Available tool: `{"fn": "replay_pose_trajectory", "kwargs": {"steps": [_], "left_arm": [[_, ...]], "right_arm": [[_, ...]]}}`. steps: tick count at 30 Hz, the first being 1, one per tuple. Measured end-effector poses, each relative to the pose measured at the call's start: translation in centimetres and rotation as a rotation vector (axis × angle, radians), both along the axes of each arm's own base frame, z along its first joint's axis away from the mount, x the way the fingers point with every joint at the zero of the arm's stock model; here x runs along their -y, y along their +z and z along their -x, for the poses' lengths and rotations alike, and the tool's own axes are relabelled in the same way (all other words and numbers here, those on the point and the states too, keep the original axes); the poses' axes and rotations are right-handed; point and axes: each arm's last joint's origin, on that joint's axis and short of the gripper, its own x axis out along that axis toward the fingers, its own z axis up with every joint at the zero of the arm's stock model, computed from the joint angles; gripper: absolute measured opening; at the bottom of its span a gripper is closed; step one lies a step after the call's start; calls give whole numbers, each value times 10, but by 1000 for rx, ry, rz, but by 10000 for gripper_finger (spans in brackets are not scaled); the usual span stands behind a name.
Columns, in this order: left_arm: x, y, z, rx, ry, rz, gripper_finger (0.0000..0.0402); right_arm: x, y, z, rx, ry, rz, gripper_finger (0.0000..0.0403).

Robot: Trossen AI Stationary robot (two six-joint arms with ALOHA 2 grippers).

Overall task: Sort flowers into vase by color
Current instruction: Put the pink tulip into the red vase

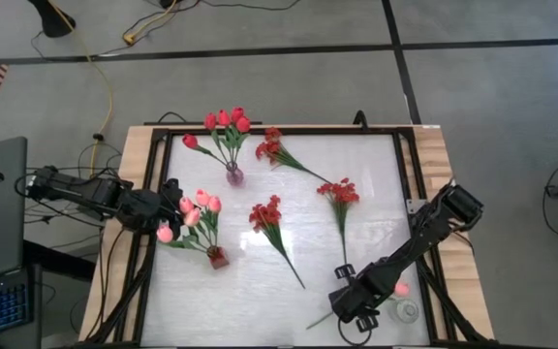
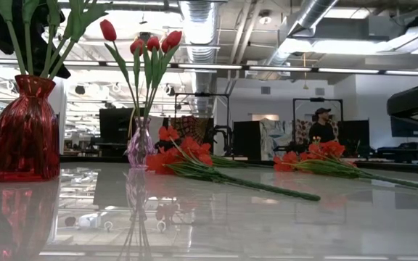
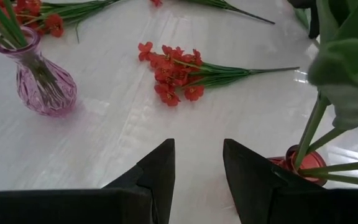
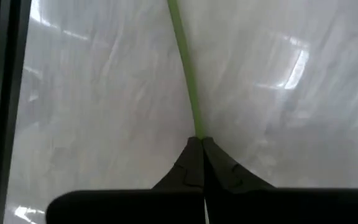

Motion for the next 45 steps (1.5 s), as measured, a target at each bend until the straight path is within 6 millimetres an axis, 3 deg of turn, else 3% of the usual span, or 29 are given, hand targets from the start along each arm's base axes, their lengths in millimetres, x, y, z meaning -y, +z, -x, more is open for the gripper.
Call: {"fn": "replay_pose_trajectory", "kwargs": {"steps": [5, 11, 16, 20, 25, 31, 45], "left_arm": [[0, 0, 0, 1, 1, 1, 123], [0, 0, 0, 5, 20, 8, 123], [-1, 3, 1, 19, 88, 93, 123], [-2, 17, 6, 15, 107, 112, 123], [-7, 49, 15, 90, 126, 9, 123], [-12, 70, 21, 150, 193, -164, 123], [-12, 63, 21, 100, 193, -126, 123]], "right_arm": [[20, 14, -12, 121, -53, 99, 23], [34, 37, -25, 183, 65, 232, 16], [43, 63, -29, 176, 149, 451, 17], [45, 87, -35, 220, 207, 578, 17], [48, 111, -47, 331, 298, 804, 17], [60, 124, -70, 413, 460, 1071, 17], [99, 149, -137, 496, 726, 1469, 18]]}}
